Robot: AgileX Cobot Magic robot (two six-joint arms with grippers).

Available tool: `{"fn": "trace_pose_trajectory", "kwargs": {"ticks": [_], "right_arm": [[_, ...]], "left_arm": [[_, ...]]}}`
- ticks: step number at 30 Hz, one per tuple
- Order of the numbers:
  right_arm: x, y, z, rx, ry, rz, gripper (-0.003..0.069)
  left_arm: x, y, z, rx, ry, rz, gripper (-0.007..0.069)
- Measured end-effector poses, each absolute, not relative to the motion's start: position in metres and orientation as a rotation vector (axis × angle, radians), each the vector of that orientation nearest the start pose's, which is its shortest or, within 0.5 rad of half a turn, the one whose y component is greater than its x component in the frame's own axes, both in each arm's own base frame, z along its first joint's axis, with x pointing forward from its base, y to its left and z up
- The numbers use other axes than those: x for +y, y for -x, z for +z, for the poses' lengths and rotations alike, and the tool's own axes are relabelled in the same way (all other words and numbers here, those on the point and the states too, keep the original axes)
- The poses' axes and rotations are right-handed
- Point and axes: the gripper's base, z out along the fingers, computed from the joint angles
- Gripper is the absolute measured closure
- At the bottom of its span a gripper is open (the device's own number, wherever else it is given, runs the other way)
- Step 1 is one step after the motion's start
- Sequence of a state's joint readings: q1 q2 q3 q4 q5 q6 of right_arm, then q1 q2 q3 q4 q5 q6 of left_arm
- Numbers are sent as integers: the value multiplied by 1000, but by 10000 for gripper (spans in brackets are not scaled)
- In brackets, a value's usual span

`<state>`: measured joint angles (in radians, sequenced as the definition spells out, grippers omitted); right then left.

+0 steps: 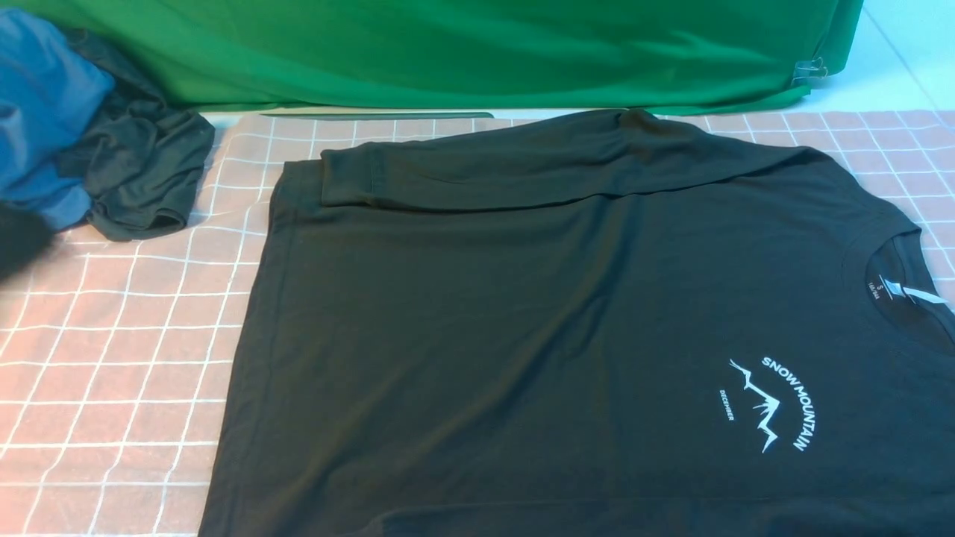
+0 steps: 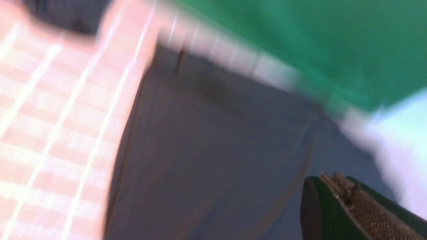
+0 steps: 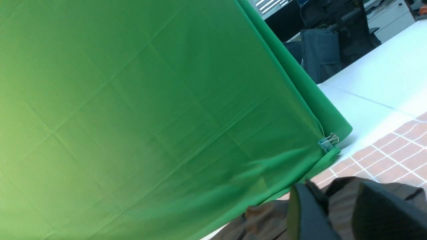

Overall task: Fold a long-sleeved shirt over a pink coffee tablecloth.
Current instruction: 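Grasp the left edge of the dark T-shirt lying flat on the table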

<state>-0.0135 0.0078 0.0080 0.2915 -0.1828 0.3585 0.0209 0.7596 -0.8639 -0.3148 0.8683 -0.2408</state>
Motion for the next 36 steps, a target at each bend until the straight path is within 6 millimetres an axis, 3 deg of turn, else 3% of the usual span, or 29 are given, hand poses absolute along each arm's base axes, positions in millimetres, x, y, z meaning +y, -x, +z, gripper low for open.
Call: {"fn": "trace_pose_trajectory", "kwargs": {"ticks": [3, 7, 8, 12, 16, 22, 24, 28, 30, 36], "right_arm": [[-6, -54, 227, 1239, -469, 493, 412], [-2, -54, 234, 1330, -456, 496, 456], [-2, -53, 236, 1323, -453, 498, 456], [7, -53, 276, 1565, -276, 384, 610], [13, -70, 311, 1833, -115, 295, 618], [17, -104, 319, 2118, 13, 255, 620], [17, -111, 316, 2161, 20, 254, 620], [18, -121, 308, 2233, 39, 253, 620], [18, -122, 308, 2234, 39, 260, 620], [18, -123, 309, 2218, 35, 266, 620]], "left_arm": [[-26, -169, 331, 2461, 292, -546, 596], [-42, -195, 289, 2674, 210, -603, 612], [-44, -196, 286, 2693, 196, -603, 612], [-75, -192, 248, 2890, 49, -514, 612], [-100, -185, 232, 2977, -83, -335, 612], [-116, -182, 224, 2976, -183, -287, 595], [-117, -183, 222, 2977, -195, -274, 563], [-116, -185, 209, 3002, -212, -219, 415], [-115, -185, 196, 3013, -215, -195, 297], [-117, -189, 169, 2998, -230, -208, 78]]}}
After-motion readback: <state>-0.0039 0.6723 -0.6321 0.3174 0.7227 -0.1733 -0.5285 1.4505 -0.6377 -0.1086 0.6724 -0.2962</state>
